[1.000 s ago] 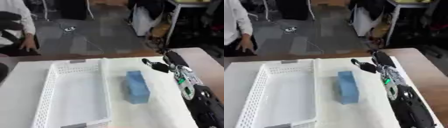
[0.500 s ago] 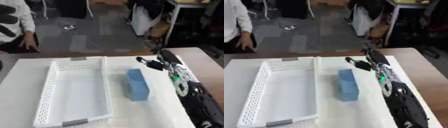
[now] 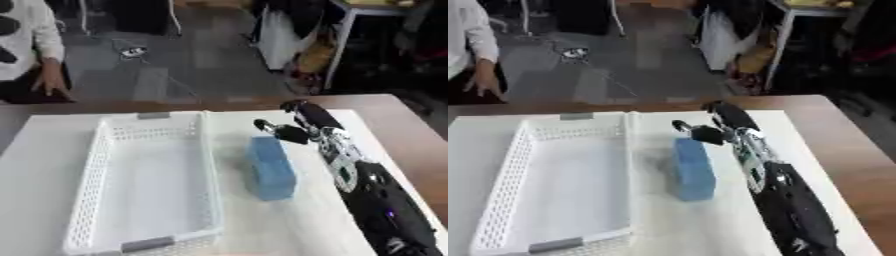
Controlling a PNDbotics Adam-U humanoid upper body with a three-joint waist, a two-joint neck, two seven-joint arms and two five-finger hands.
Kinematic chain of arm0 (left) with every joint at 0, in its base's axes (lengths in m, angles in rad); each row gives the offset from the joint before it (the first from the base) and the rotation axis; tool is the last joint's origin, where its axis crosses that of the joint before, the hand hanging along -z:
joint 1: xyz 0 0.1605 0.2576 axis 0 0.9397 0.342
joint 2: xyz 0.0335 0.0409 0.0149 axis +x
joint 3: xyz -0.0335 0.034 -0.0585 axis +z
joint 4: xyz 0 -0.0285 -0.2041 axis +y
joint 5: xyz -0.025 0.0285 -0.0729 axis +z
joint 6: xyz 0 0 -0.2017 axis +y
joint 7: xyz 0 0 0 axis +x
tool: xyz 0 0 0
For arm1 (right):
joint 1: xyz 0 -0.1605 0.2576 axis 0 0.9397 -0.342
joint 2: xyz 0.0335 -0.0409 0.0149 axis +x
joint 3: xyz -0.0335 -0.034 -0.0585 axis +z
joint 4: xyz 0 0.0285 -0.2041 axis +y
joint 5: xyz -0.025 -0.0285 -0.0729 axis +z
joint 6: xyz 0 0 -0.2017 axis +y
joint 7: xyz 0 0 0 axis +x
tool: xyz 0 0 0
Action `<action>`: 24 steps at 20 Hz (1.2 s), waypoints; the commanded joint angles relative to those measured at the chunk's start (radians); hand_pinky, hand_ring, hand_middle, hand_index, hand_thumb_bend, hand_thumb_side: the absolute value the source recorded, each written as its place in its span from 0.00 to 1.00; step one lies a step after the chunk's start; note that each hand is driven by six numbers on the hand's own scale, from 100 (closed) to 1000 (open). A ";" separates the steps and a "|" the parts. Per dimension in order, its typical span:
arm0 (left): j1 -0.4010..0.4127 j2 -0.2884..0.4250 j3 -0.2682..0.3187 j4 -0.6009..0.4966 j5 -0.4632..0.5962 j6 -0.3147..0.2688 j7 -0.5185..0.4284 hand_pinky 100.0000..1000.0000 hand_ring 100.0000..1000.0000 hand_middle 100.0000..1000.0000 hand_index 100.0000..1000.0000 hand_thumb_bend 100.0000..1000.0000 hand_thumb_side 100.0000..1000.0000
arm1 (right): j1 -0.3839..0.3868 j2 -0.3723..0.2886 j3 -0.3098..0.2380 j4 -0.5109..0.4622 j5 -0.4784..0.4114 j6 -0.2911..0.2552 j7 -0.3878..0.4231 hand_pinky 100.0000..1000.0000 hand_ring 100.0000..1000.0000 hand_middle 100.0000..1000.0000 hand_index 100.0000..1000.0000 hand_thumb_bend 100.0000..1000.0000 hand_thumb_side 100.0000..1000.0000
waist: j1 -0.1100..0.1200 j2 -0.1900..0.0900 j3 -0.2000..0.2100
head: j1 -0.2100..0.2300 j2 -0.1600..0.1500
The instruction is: Pick up objects on the table and place them in the box.
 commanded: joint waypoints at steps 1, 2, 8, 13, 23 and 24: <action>-0.016 0.003 0.006 -0.014 -0.011 0.002 0.008 0.50 0.67 0.75 0.73 0.61 0.94 | -0.031 -0.036 0.008 -0.004 0.012 -0.014 0.065 0.67 0.59 0.74 0.86 0.64 1.00 | 0.000 -0.020 0.000 | -0.019 0.015; -0.015 0.004 0.008 -0.014 -0.016 0.007 0.014 0.50 0.67 0.75 0.73 0.61 0.94 | -0.033 -0.042 0.011 -0.003 0.015 -0.017 0.089 0.65 0.58 0.74 0.86 0.64 1.00 | -0.001 -0.023 -0.001 | -0.025 0.020; -0.009 0.007 0.009 -0.014 -0.034 0.019 0.031 0.50 0.67 0.75 0.73 0.61 0.94 | -0.042 -0.060 0.023 -0.002 0.035 -0.027 0.231 0.55 0.60 0.75 0.84 0.58 1.00 | -0.008 -0.032 -0.005 | -0.044 0.050; -0.008 0.009 0.008 -0.014 -0.041 0.020 0.033 0.50 0.67 0.75 0.73 0.61 0.94 | -0.043 -0.069 0.026 -0.009 0.072 -0.031 0.295 0.62 0.66 0.77 0.84 0.52 1.00 | -0.014 -0.035 -0.008 | -0.071 0.052; -0.011 0.007 0.007 -0.014 -0.045 0.025 0.031 0.50 0.67 0.75 0.73 0.61 0.94 | -0.054 -0.070 0.040 -0.020 0.072 -0.059 0.397 0.57 0.66 0.74 0.81 0.51 1.00 | -0.017 -0.036 -0.005 | -0.070 0.050; -0.012 0.007 0.007 -0.014 -0.045 0.025 0.031 0.50 0.67 0.75 0.73 0.61 0.94 | -0.053 -0.071 0.044 -0.020 0.070 -0.065 0.412 0.57 0.66 0.73 0.81 0.50 1.00 | -0.018 -0.035 -0.004 | -0.070 0.046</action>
